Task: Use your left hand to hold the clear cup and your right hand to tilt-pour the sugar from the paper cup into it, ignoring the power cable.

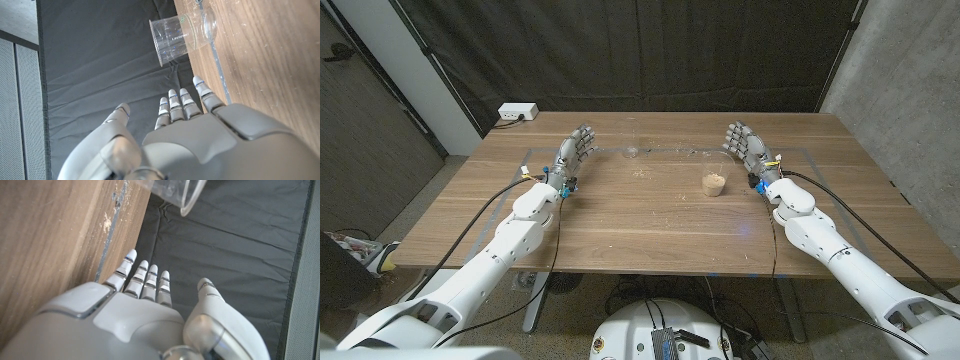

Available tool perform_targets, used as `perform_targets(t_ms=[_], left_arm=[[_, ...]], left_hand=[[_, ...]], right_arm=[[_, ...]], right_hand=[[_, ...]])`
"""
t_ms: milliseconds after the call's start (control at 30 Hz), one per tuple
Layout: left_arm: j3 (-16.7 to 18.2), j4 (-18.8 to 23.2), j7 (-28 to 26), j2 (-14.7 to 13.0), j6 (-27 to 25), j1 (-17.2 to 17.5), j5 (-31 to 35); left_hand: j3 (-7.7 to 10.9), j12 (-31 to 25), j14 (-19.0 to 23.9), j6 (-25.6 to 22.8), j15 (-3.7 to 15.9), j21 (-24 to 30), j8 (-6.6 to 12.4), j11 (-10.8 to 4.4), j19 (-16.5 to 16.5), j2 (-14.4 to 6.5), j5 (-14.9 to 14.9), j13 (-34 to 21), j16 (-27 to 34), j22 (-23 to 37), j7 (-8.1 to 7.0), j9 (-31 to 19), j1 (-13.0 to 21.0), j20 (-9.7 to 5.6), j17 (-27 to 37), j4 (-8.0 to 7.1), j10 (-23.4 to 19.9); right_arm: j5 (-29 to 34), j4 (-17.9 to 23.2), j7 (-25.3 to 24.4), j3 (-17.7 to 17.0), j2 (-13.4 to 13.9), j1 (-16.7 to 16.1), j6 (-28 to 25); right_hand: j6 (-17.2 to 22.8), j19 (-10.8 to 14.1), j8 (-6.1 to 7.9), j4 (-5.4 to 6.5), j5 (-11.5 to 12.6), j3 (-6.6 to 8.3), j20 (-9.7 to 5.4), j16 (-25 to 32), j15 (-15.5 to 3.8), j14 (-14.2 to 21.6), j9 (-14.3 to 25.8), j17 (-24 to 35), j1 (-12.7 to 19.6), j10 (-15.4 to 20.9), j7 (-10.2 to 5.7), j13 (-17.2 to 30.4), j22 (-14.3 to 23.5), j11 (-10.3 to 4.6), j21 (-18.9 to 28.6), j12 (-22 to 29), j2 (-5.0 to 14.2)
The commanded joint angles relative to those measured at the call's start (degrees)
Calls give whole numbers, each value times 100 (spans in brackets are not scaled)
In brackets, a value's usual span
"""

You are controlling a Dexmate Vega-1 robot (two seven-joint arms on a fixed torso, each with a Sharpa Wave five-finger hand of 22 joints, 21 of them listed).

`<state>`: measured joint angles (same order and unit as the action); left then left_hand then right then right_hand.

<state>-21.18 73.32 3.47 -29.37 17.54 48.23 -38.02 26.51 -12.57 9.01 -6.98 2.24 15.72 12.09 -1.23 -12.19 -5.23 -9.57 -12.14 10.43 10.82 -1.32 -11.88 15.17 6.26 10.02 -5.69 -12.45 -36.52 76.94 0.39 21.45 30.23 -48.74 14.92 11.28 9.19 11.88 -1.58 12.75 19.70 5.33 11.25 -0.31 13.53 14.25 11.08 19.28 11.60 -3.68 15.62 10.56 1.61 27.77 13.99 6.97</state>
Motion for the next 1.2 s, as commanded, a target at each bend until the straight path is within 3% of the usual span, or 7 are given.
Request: perform_targets(t_ms=[33, 267, 600, 1200], left_arm=[[-45, -98, 189, -44, 106, -42, -65], [-71, -47, 206, -152, 136, -16, -32], [-106, -38, 253, -266, 87, -42, -40], [-137, 31, 247, -347, -19, -92, -62]], left_hand=[[38, -32, 41, -42, 69, 36, 39, -7, -45, -2, -34, -10, 28, 9, -12, -23, 37, -4, 10, -3, -28], [37, -33, 43, -36, 70, 29, 34, -15, -43, -1, -33, -10, 27, 10, -22, -23, 36, 2, 10, -3, -35], [29, -31, 45, -5, 86, 15, 19, -15, -35, 16, -32, -11, 25, 10, -50, -22, 33, 11, 9, 1, -41], [19, -48, 101, -44, 96, -3, 30, -33, -42, 34, -31, -12, 40, 12, -44, -22, 23, 26, 9, 2, -106]], right_arm=[[59, 203, -113, 21, 93, -108, -62], [367, 184, -63, 126, 269, -52, -29], [933, 410, -109, 186, 764, -26, -228], [1526, 630, -308, -25, 1376, -492, -43]], right_hand=[[46, 56, 25, -9, 20, 32, -9, 24, 2, 50, 7, 7, 51, 50, 1, 28, 9, 18, 28, 31, -22], [-26, 72, 4, -96, 5, -18, 86, -6, 50, -4, -3, -7, 56, 13, -6, 22, 7, 26, 1, 27, -188], [-142, -7, -30, -180, -53, -179, 227, -51, 116, -183, -32, -1, -51, -155, -50, 15, 4, 12, -93, -17, -513], [-117, 73, -6, -191, -139, -335, 164, 0, -58, -139, -57, 12, -219, -75, -86, 14, 8, -133, -125, 42, -745]])
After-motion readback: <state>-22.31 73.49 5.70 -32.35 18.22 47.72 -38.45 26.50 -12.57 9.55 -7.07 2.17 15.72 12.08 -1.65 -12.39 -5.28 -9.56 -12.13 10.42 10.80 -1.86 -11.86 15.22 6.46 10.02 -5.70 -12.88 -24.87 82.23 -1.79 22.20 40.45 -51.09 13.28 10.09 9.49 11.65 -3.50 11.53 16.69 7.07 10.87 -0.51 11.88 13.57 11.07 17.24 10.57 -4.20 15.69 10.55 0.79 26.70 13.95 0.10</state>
